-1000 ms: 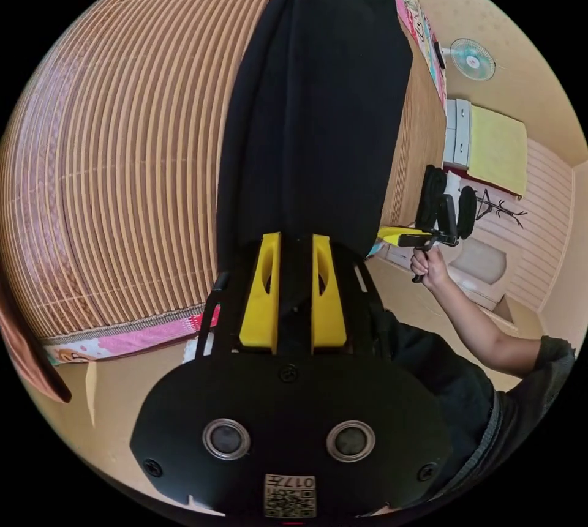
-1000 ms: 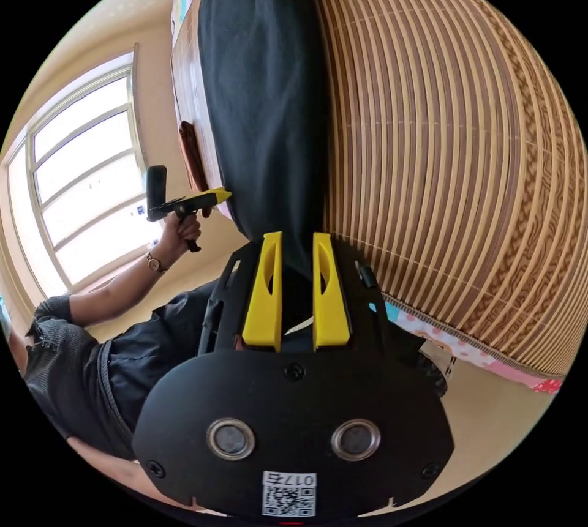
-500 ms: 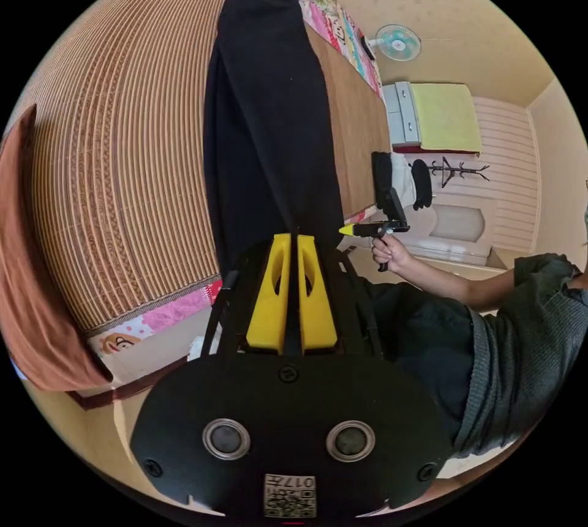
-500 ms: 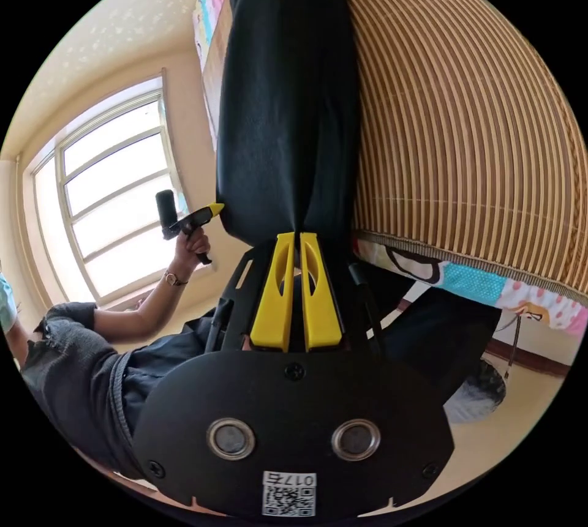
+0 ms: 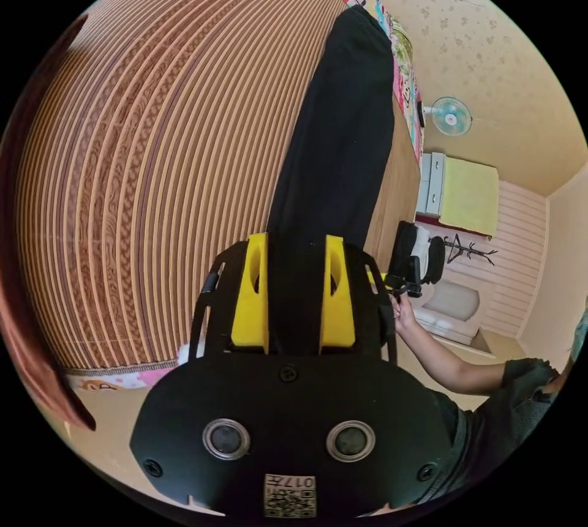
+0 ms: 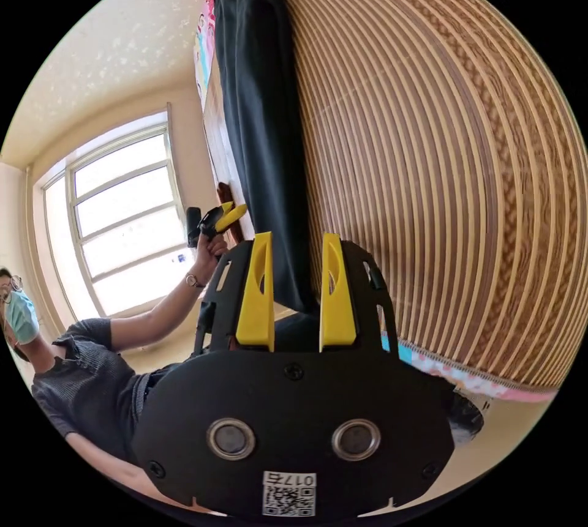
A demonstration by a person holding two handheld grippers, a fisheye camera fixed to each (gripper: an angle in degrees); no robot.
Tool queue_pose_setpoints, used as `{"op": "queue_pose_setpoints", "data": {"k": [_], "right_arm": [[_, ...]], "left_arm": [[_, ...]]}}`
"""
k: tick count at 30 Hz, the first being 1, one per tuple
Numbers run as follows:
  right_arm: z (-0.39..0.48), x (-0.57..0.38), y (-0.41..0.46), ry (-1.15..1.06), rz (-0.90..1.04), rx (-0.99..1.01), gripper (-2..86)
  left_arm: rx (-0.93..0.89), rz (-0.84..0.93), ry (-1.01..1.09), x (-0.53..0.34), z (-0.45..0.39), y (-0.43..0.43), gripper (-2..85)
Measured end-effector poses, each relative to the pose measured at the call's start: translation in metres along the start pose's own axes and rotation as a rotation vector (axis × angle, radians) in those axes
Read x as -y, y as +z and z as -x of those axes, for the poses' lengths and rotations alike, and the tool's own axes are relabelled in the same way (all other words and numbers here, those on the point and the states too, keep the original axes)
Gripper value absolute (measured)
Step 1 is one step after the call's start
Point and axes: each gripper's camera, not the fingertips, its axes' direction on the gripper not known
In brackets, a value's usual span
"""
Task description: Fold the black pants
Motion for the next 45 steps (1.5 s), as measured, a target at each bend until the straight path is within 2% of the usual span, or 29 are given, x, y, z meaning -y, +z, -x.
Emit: {"op": "queue_pose_setpoints", "data": {"k": [5, 9, 10, 12, 15, 16, 20, 22, 25, 27, 29, 35, 37, 40, 43, 45], "right_arm": [[0.003, 0.051, 0.003, -0.056, -0.004, 0.149, 10.9], [0.011, 0.061, 0.017, -0.043, 0.057, 0.214, 6.1], [0.013, 0.058, 0.017, -0.043, 0.079, 0.285, 5.0], [0.019, 0.046, 0.009, -0.052, 0.081, 0.362, 4.0], [0.049, 0.009, -0.022, -0.171, 0.047, 0.521, 3.1], [0.066, -0.011, -0.038, -0.231, 0.026, 0.585, 2.8], [0.150, -0.085, -0.100, -0.481, -0.051, 0.715, 2.3], [0.188, -0.112, -0.122, -0.561, -0.082, 0.683, 2.1], [0.238, -0.148, -0.155, -0.619, -0.161, 0.616, 1.9], [0.267, -0.166, -0.174, -0.679, -0.196, 0.634, 1.8], [0.316, -0.197, -0.201, -0.814, -0.215, 0.663, 1.7], [0.464, -0.280, -0.256, -1.155, -0.263, 0.649, 1.8], [0.490, -0.280, -0.267, -1.137, -0.319, 0.592, 1.8], [0.502, -0.247, -0.277, -0.983, -0.414, 0.375, 1.8], [0.486, -0.178, -0.266, -0.818, -0.436, 0.098, 1.8], [0.462, -0.126, -0.254, -0.712, -0.404, 0.056, 1.8]], "left_arm": [[-0.030, 0.027, 0.059, 0.044, -0.003, 0.016, 10.3], [-0.115, 0.140, 0.010, 0.052, 0.002, 0.029, 6.1], [-0.146, 0.155, 0.020, 0.050, 0.002, 0.029, 5.4], [-0.307, 0.171, 0.084, 0.039, -0.003, 0.016, 3.7], [-0.410, 0.133, 0.195, 0.015, -0.024, -0.017, 3.3], [-0.429, 0.124, 0.221, 0.009, -0.030, -0.025, 3.3], [-0.719, 0.016, 0.400, -0.038, -0.076, -0.078, 3.3], [-0.766, -0.017, 0.481, -0.059, -0.106, -0.096, 4.0], [-0.727, -0.134, 0.566, -0.093, -0.155, -0.129, 7.5], [-0.499, -0.204, 0.639, -0.120, -0.201, -0.152, 6.9], [-0.426, -0.253, 0.726, -0.141, -0.236, -0.172, 4.0], [-0.596, -0.372, 1.071, -0.195, -0.338, -0.249, 3.7], [-0.614, -0.426, 1.098, -0.199, -0.359, -0.265, 3.7], [-0.559, -0.464, 0.977, -0.176, -0.379, -0.267, 3.6], [-0.375, -0.417, 0.832, -0.116, -0.382, -0.235, 3.0], [-0.304, -0.345, 0.704, -0.052, -0.365, -0.192, 2.9]]}}
